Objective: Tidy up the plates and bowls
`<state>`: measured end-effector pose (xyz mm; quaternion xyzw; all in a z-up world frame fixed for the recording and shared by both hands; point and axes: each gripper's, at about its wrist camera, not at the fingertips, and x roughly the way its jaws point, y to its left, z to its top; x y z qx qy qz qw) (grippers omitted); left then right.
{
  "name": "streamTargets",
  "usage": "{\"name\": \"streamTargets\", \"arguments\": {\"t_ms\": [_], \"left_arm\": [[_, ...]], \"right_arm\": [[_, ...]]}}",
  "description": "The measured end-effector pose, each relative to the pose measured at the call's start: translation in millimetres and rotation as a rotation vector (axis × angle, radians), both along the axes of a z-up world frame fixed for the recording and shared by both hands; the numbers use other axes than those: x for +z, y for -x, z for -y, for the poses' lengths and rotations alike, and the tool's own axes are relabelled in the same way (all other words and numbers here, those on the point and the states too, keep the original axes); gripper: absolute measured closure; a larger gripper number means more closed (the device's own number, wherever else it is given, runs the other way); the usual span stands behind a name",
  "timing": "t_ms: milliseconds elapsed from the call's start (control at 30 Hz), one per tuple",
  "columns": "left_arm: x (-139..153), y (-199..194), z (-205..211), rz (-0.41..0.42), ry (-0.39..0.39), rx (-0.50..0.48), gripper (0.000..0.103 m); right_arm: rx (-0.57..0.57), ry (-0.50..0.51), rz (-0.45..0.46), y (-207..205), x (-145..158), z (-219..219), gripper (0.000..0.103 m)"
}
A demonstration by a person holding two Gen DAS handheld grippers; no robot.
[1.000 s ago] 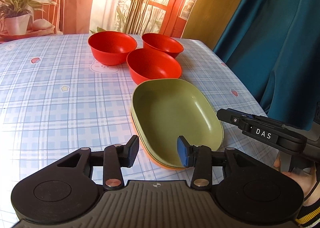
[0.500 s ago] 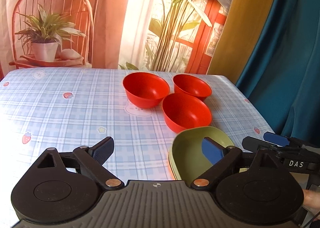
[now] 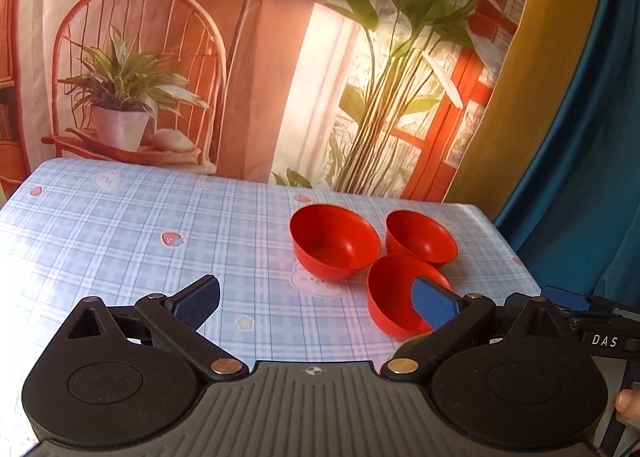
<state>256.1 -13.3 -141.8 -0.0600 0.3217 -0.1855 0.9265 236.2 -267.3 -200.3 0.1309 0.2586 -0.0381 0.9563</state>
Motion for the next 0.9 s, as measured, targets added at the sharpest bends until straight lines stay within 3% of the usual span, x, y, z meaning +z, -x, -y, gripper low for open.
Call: {"name": "streamTargets", "arguments": {"t_ms": [167,267,533,900], "left_arm": [[13,-11,-1,0.064,0.026,0.008,0.000],[17,-22,-2,0.061,0.027,0.023,0.000],[15,-59,-5,0.032,-0.024,0.061,0.000],[-9,-104,9,0.015,-0.082,0.047,0.003]], "right_arm": [[-0.018,0.026,-0.010,-27,15,3,0.000],[-0.028,0.078,0.009,-43,24,2,0.000],[0.019,0.099,0.061,-89,44,7,0.000],[0.097,0.048,-0.035,-152,31,19,0.000]]}}
